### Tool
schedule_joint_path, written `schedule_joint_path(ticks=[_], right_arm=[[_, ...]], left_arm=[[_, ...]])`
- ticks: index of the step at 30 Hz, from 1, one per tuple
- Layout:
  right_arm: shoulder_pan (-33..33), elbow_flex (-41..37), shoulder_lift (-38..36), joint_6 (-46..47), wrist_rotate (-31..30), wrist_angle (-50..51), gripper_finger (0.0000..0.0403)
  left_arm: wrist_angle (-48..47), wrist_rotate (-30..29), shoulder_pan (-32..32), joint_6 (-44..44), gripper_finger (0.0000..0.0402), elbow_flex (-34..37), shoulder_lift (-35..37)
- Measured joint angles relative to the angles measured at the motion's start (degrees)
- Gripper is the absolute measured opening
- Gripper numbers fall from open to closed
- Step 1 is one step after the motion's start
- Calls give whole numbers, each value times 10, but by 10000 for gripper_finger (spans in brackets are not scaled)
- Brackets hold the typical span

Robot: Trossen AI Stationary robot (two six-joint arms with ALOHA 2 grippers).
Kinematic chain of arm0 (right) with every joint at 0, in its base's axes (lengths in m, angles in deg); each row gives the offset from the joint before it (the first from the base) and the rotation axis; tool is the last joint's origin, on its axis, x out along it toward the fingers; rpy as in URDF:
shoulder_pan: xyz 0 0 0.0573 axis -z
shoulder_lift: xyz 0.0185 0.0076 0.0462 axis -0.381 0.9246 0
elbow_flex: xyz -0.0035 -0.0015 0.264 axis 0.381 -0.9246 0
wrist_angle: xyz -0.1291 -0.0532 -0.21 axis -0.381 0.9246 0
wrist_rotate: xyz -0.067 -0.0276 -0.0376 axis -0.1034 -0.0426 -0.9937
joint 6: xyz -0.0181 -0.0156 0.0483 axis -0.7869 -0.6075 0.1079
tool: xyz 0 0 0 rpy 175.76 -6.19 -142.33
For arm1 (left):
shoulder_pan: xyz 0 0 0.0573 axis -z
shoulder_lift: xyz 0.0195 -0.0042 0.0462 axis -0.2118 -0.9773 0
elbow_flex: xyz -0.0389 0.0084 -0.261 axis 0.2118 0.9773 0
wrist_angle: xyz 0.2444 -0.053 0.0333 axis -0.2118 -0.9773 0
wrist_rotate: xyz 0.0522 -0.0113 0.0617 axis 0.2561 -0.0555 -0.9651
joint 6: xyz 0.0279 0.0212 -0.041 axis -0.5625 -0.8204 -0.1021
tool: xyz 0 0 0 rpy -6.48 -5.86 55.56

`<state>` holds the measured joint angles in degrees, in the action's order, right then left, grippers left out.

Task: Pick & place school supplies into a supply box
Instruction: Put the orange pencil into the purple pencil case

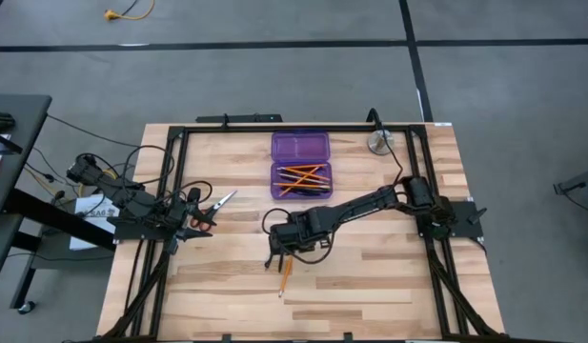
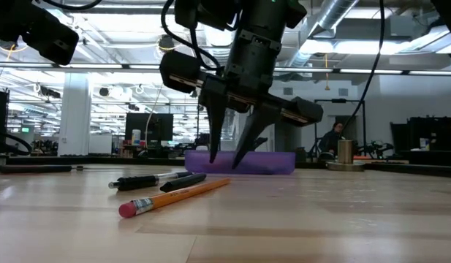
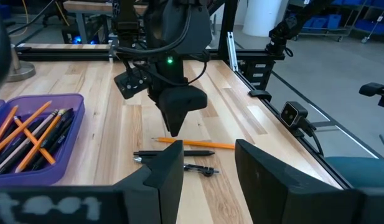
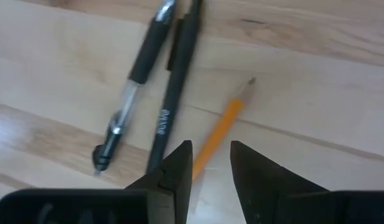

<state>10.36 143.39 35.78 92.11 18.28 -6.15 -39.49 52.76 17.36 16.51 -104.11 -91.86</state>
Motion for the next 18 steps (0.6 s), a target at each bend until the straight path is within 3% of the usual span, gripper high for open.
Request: schedule_joint_path(ticks=[18], right_arm=[[7,0,0,0,-2,19,103]], left_arm=[[0,0,0,0,132,0,0]])
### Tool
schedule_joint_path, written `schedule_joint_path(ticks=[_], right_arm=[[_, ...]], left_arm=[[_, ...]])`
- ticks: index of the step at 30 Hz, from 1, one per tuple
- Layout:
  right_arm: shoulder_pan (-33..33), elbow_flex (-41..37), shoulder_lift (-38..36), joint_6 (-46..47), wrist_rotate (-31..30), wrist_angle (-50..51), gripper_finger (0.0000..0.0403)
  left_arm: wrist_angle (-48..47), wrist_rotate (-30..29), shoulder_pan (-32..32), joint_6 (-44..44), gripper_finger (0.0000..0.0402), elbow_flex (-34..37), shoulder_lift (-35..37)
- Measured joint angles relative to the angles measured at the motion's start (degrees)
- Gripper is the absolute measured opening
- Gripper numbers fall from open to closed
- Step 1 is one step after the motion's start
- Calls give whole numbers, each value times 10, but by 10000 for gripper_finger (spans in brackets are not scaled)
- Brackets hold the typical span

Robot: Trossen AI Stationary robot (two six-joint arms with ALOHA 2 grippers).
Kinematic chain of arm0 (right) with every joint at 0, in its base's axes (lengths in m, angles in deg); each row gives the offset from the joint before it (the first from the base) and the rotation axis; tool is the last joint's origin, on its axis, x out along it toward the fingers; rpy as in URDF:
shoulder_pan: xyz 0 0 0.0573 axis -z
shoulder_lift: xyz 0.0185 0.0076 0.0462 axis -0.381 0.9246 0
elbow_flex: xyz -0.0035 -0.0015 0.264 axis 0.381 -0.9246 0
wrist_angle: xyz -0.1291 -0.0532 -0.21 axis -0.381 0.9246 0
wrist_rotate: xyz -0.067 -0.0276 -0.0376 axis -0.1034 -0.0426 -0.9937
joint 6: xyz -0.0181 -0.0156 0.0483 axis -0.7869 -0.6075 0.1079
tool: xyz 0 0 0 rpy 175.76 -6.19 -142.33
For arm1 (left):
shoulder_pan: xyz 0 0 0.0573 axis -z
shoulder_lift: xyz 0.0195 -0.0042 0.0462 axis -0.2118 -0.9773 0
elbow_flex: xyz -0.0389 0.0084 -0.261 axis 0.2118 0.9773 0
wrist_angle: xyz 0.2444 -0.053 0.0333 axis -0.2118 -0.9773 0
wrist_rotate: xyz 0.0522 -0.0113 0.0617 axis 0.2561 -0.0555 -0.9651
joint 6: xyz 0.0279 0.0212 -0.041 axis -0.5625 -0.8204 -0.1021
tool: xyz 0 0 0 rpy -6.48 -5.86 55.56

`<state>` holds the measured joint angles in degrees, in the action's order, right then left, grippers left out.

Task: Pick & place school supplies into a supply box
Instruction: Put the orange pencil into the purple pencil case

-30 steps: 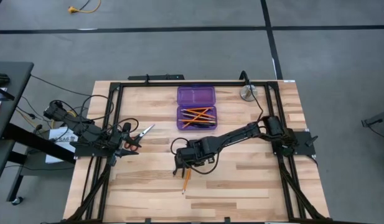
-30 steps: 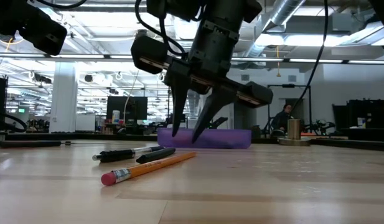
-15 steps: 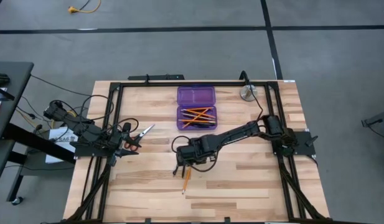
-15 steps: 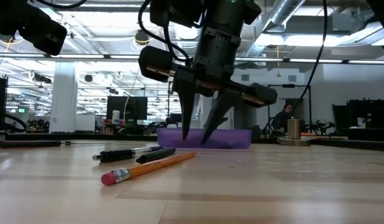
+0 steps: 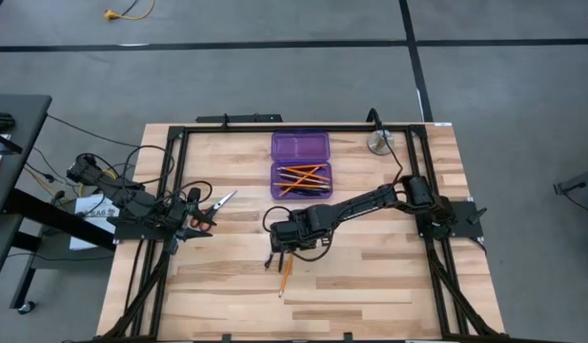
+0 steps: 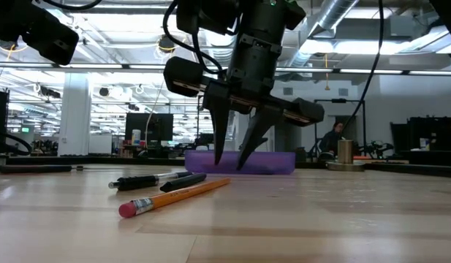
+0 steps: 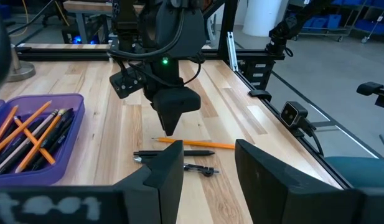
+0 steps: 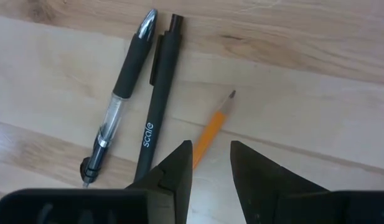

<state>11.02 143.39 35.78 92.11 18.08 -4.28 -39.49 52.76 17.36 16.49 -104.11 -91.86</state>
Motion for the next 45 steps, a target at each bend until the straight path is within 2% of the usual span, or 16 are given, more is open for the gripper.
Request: schedule_joint_path(ticks=[38,41,45], right_arm=[[-2,-1,7,10,-26,-9,103],[-2,-1,25,10,-9,-23,103],[-1,6,63,5,50,-60,103]], left_arm=[[0,0,0,-2,132,0,0],[0,0,0,-2,132,0,0],[0,5,0,-2,132,-1,-3]])
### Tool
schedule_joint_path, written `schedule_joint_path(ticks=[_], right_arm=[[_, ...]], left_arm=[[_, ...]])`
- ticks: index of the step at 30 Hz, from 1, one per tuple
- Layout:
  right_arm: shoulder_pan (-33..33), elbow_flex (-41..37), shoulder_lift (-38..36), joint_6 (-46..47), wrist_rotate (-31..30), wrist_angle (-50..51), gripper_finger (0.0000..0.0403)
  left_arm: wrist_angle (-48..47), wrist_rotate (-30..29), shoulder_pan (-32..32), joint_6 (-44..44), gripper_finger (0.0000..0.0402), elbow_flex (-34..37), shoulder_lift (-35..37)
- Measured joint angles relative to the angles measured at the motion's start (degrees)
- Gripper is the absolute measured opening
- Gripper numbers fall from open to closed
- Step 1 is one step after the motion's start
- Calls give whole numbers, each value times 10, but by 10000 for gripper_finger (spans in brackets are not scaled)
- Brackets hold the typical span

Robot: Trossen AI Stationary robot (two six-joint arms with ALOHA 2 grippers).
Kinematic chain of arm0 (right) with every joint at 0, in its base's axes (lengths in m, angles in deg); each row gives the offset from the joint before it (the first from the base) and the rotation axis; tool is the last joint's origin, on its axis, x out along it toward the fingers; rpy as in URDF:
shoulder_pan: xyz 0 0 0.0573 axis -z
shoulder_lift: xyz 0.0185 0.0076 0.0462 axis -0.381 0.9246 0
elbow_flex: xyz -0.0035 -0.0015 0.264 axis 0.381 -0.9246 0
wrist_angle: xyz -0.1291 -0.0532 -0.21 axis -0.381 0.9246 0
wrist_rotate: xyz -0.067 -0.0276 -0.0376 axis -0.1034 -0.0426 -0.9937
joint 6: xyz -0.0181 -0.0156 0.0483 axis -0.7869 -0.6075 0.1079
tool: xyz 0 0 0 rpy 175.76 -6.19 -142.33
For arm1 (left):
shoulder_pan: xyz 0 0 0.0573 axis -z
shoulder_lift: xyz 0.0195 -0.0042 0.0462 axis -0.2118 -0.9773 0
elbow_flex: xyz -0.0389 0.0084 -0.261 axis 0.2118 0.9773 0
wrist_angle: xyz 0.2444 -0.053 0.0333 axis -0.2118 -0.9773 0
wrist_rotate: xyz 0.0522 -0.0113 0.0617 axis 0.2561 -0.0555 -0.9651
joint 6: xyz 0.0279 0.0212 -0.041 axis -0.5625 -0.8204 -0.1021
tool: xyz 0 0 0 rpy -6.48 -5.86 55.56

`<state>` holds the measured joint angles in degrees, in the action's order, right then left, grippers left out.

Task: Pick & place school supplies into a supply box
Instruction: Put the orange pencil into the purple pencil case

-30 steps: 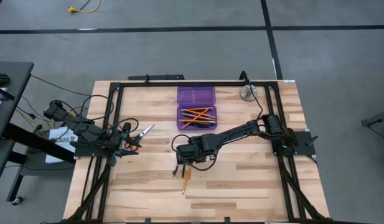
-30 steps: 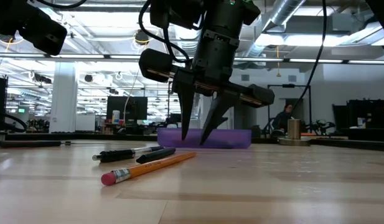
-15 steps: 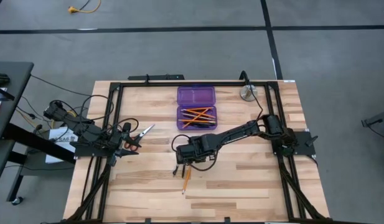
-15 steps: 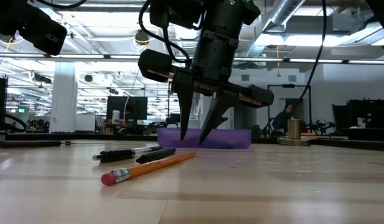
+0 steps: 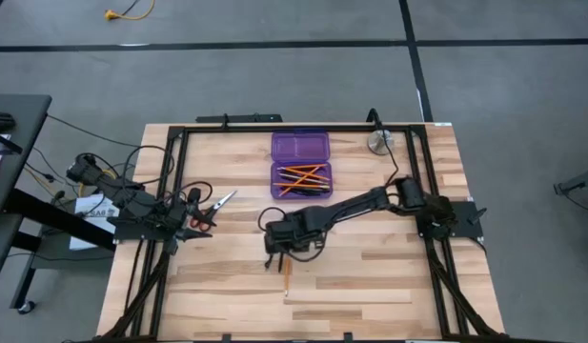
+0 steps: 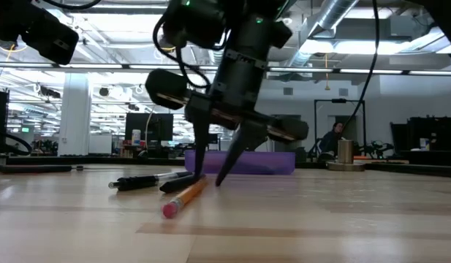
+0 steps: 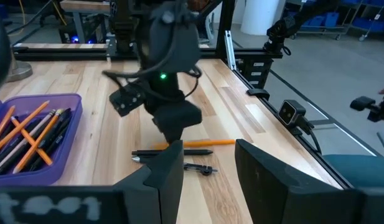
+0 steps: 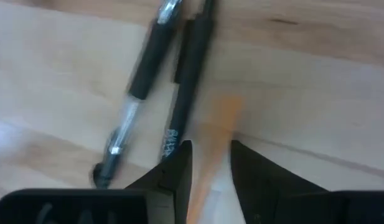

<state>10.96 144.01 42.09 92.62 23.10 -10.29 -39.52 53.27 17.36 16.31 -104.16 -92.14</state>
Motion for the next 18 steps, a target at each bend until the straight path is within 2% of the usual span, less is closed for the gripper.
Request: schedule_joint_path(ticks=[3,12,18], right_arm=[[2,6,12,0,31,-7,103],[3,3,0,-9,-8,11,98],[3,3,0,-21,-6,20,66]], left_arm=[[-1,0,0,0,132,0,-6],[1,0,0,0,132,0,-43],[3,0,0,0,132,0,-68]])
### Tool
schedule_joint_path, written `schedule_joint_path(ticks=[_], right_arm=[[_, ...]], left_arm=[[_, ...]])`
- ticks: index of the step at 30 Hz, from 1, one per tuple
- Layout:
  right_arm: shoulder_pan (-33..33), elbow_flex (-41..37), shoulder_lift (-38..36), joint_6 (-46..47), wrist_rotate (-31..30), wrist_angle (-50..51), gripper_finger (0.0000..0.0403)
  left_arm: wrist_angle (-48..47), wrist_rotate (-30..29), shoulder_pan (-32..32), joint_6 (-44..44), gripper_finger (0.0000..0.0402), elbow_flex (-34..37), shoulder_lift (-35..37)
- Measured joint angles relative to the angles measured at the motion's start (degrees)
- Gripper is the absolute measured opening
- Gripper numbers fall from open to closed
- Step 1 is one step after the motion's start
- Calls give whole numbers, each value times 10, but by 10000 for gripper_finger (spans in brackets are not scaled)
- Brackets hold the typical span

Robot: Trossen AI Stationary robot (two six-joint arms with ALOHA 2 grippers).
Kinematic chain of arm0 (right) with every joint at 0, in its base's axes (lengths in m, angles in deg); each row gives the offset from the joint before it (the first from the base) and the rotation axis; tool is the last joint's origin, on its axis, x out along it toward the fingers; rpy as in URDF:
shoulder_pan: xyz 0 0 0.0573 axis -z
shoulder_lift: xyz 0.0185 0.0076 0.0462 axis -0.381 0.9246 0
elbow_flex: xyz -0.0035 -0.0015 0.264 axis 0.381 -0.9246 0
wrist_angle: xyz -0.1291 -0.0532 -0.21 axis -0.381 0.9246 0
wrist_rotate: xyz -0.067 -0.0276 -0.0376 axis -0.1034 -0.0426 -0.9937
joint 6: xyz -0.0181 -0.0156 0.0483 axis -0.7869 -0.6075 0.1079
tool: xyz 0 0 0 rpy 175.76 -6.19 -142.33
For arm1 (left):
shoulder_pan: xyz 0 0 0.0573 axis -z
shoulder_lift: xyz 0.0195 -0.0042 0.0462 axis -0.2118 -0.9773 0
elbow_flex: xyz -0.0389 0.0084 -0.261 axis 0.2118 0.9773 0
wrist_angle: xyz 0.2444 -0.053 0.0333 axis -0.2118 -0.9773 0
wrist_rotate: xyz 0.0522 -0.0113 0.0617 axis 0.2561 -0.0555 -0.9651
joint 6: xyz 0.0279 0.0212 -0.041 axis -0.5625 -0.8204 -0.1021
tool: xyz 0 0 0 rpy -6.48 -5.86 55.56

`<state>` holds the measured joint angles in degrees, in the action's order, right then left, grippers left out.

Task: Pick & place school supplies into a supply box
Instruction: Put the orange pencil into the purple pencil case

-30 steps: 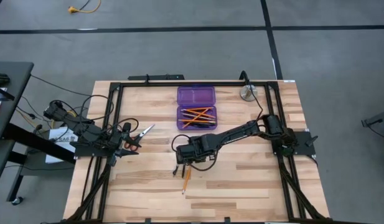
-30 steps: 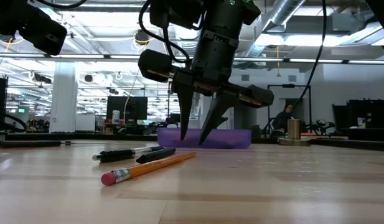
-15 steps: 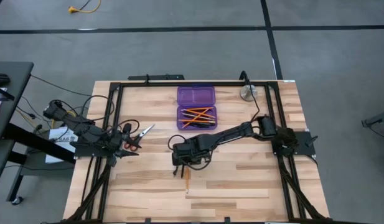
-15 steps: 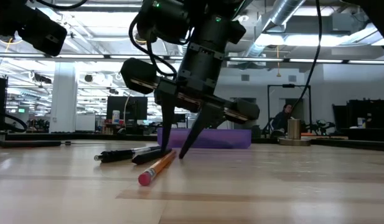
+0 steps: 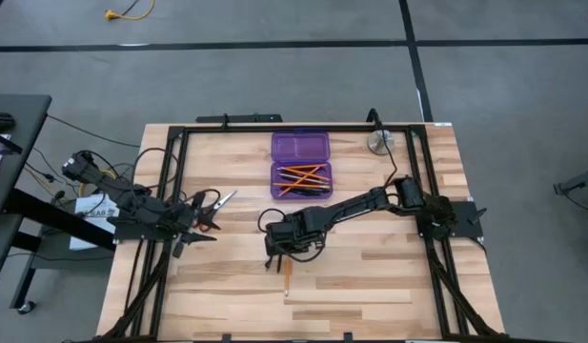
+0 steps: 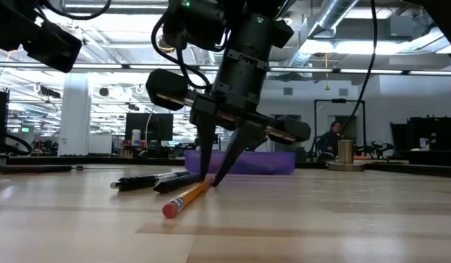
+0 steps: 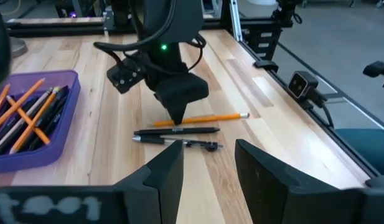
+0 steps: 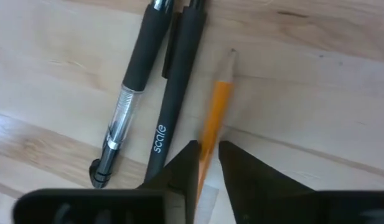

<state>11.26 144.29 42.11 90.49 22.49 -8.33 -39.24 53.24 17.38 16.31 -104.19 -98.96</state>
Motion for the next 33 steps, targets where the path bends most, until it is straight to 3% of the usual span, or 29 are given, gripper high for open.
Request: schedule_joint_path(ticks=[7,17,25,33], right_arm=[[0,0,-1,-27,1,2,7],[0,2,-2,-54,3,53,4],[4,10,-4,-67,9,211,2],[-2,79,13,-84,-46,383,1]], left_arm=[[6,0,0,-5,132,0,-16],[7,0,0,-6,132,0,-16],[7,0,0,-6,132,0,-16],[7,-1,0,-6,132,1,-16]])
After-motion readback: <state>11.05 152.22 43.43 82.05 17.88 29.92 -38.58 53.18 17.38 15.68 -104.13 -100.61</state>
